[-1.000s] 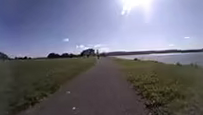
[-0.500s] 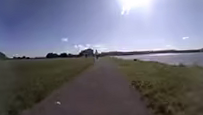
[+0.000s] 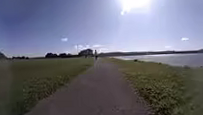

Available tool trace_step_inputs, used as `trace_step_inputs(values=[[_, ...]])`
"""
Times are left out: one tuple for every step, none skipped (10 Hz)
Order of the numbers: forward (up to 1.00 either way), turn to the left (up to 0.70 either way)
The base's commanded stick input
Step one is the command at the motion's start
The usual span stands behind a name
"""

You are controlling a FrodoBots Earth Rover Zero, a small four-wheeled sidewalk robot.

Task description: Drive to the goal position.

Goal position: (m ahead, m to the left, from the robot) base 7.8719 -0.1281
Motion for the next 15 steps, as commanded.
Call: trace_step_inputs(values=[[0.7,0.0],[0.7,0.0],[0.7,0.0],[0.7,0.0],[0.7,-0.04],[0.7,-0.22],[0.7,-0.14],[0.7,0.0],[0.7,0.0],[0.7,0.0],[0.7,0.0],[0.7,0.0],[0.7,0.0],[0.7,0.0],[0.7,0.0]])
